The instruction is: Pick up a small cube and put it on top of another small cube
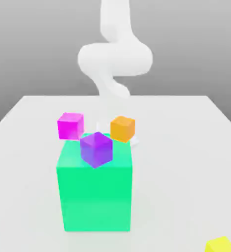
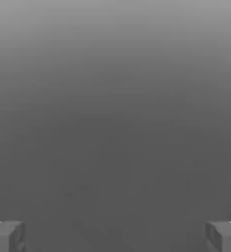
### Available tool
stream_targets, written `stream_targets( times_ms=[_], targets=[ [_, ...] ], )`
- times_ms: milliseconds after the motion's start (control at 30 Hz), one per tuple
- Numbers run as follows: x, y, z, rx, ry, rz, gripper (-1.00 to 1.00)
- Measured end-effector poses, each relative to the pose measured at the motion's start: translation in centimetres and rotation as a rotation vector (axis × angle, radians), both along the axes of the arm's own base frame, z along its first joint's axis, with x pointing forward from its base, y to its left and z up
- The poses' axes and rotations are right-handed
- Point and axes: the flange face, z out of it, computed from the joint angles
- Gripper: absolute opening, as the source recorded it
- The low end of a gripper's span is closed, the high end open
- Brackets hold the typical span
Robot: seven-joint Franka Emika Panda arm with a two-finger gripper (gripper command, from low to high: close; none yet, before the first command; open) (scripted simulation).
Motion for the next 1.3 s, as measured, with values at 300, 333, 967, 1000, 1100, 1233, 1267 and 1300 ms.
stream_targets(
  times_ms=[300, 333, 967, 1000, 1100, 1233, 1267, 1300],
  targets=[
    [9.8, 5.8, -11.4, -0.066, 0.214, 0.051, 0.0],
    [10.6, 6.4, -12.8, -0.072, 0.237, 0.059, 0.0],
    [15.3, 19.8, -43.9, -0.108, 0.665, 0.247, 0.0],
    [15.0, 20.5, -45.5, -0.105, 0.687, 0.258, 0.0],
    [14.2, 21.8, -50.4, -0.098, 0.729, 0.278, 0.0],
    [14.1, 22.0, -54.8, -0.097, 0.735, 0.281, -1.0],
    [14.1, 22.0, -54.8, -0.097, 0.735, 0.281, -1.0],
    [14.1, 22.0, -54.8, -0.097, 0.735, 0.281, -1.0]
  ],
)
